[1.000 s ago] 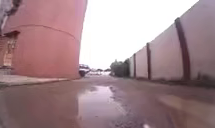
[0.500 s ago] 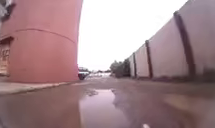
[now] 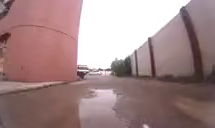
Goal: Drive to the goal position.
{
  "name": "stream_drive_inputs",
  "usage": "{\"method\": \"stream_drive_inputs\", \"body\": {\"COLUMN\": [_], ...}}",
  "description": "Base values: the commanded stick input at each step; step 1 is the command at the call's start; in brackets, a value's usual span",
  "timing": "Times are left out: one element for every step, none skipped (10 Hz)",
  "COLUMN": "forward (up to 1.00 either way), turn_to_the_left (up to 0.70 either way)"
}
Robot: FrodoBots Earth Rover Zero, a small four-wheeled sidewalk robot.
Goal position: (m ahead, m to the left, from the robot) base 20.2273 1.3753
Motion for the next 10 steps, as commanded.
{"method": "stream_drive_inputs", "body": {"forward": [0.7, 0.7, 0.7, 0.7, 0.7, 0.7, 0.7, 0.7, 0.7, 0.7], "turn_to_the_left": [0.0, 0.0, 0.0, 0.0, 0.0, 0.0, 0.0, 0.0, 0.0, 0.0]}}
